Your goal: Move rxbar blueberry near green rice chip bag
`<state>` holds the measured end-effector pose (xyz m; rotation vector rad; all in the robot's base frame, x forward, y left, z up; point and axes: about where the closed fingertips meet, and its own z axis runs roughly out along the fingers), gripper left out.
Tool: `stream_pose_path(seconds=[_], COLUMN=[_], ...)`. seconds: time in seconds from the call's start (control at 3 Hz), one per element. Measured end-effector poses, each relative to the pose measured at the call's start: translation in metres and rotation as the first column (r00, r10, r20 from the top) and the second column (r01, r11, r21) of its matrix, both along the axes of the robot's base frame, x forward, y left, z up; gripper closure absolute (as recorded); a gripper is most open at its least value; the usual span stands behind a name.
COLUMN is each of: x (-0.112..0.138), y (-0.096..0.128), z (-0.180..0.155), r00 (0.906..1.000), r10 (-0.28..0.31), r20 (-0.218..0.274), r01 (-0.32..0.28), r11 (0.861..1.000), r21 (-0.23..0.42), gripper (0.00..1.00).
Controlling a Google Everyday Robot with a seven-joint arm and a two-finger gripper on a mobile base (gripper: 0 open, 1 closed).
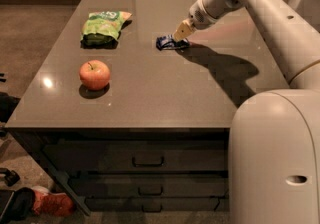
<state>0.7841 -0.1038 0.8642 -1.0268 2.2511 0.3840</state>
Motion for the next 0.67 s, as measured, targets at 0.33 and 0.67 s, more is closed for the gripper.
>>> stream_pose_path(seconds=[0.33,0.67], x=[0.004,0.012], y=[0.022,0.059], z=[0.013,0.022], r00=[0.9988,0.9926], r10=[0.046,0.117], r20=[0.018,0.032], r01=[-0.047,-0.118], r11=[0.999,0.993], r21=[0.013,0.031], gripper=[0.95,1.00])
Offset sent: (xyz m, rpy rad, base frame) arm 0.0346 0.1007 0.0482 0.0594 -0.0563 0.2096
